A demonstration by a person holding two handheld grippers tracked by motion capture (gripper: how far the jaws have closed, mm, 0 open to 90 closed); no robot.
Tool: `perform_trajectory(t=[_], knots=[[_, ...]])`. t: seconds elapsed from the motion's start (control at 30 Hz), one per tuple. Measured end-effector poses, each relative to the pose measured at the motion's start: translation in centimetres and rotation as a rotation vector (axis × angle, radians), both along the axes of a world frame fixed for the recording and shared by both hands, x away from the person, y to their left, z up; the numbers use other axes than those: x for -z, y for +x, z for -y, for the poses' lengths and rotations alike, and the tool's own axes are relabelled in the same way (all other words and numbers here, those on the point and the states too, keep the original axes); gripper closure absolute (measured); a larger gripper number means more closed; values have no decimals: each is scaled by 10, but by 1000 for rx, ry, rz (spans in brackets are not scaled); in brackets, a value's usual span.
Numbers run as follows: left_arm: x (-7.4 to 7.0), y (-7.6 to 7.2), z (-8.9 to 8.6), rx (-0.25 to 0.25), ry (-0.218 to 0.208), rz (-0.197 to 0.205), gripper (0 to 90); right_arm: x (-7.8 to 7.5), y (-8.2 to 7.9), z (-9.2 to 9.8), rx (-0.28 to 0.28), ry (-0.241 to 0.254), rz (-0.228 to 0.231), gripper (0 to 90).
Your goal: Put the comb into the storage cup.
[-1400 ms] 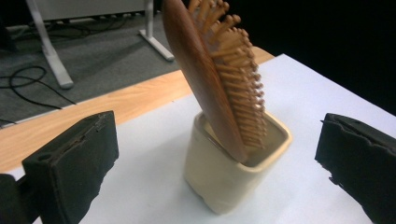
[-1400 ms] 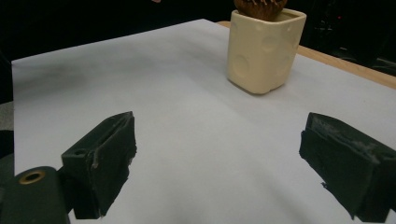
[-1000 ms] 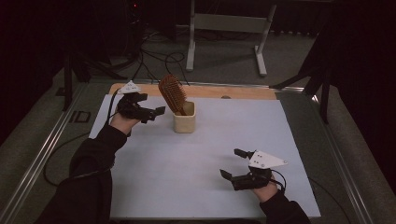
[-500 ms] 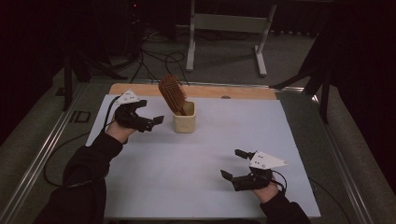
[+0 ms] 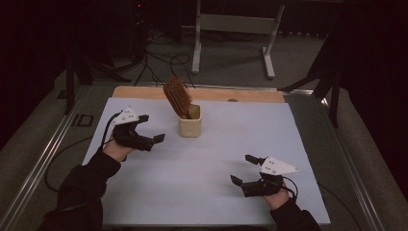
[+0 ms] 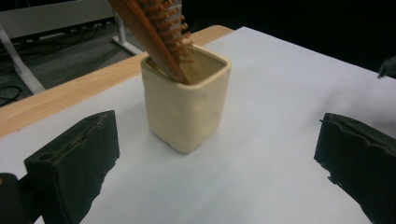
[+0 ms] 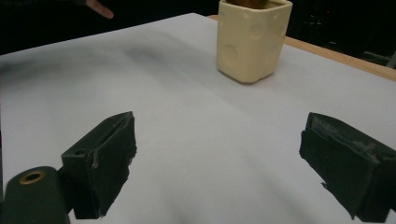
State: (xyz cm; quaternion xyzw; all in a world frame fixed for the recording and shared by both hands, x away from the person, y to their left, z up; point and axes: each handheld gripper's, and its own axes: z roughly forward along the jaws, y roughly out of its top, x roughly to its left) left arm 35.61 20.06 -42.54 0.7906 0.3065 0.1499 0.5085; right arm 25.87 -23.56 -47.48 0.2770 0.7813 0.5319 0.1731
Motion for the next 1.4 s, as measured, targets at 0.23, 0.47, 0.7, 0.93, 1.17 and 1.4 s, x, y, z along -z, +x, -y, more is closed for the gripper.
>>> perform_trajectory(t=[0.23,0.47,0.7,0.93,1.17,1.4], knots=[[15,-20,-7,-6,21,-2,5,3,-1,1,3,-1,-8,103],[33,-38,-15,-23,15,-19,2,3,-2,0,2,-5,-4,103],[46,-51,-28,-36,16,-30,2,3,-2,0,1,-6,-4,103],[61,-69,-42,-78,17,-42,2,4,-2,0,1,-8,-9,103],[69,-80,-51,-104,12,-63,2,4,-2,0,-1,-7,-9,103],[75,-97,-65,-152,-4,-83,2,4,-1,0,-3,-10,-11,103]])
